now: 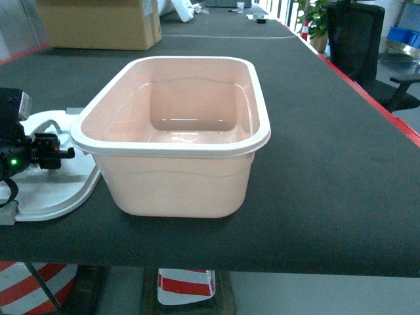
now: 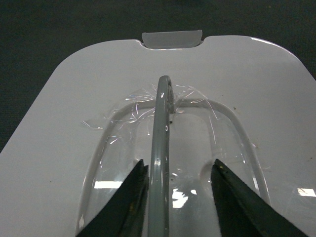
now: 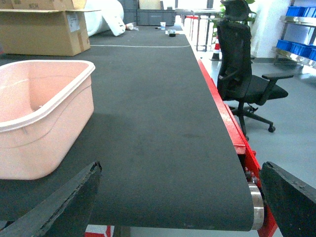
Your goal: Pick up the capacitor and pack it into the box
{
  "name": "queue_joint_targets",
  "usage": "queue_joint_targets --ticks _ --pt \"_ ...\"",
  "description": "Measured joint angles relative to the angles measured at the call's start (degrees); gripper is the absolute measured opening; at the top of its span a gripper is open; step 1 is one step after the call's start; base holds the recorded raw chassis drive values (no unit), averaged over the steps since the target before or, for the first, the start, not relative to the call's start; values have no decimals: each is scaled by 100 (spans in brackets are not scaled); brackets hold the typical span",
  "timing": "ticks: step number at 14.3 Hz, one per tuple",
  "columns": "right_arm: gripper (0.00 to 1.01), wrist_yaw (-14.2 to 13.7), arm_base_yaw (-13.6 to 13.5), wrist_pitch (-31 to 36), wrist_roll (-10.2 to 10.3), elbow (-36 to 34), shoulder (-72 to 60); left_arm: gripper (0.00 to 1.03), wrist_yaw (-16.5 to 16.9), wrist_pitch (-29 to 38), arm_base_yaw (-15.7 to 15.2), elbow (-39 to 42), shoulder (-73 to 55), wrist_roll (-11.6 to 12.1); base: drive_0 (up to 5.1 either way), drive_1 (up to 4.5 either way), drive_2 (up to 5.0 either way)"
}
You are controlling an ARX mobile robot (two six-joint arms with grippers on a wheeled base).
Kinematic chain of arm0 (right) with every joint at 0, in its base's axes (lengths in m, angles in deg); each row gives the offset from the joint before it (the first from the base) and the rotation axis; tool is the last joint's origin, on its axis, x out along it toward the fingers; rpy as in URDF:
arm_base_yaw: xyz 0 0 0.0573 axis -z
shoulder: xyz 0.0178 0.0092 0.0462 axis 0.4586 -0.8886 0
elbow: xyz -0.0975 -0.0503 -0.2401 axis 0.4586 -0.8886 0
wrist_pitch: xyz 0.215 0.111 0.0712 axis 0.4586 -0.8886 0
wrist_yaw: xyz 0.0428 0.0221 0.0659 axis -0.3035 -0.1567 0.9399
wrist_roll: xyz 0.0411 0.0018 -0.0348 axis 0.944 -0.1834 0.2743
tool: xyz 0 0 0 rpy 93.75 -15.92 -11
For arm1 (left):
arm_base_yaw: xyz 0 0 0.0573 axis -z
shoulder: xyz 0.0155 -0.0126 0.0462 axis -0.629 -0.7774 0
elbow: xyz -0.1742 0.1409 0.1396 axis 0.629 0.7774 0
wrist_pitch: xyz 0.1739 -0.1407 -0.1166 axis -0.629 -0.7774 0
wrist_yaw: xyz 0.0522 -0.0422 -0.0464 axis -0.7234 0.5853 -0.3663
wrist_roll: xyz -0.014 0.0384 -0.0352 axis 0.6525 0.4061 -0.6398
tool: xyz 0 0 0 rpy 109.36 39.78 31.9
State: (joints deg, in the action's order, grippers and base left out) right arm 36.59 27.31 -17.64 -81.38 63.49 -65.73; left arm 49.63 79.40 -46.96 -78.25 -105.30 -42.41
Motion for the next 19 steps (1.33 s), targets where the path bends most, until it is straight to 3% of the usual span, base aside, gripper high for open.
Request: queue_joint_targets --ticks 3,8,11,14,16,19 --pt "98 0 0 0 2 0 0 3 22 63 -74 0 0 -48 0 0 0" --pt "98 0 0 0 0 0 0 2 -76 61 -122 282 293 -94 0 0 0" --pt "98 0 0 0 2 0 0 2 -597 -310 -201 420 1731 -79 0 0 0" --pt "98 0 0 0 2 0 0 2 -890 -693 -114 417 3123 -160 0 0 0" --pt "98 0 0 2 2 0 0 2 -1176 -1088 382 605 3707 -216 0 0 0" --pt "98 0 0 0 0 0 0 2 -1888 -1239 1703 835 3956 -466 0 0 0"
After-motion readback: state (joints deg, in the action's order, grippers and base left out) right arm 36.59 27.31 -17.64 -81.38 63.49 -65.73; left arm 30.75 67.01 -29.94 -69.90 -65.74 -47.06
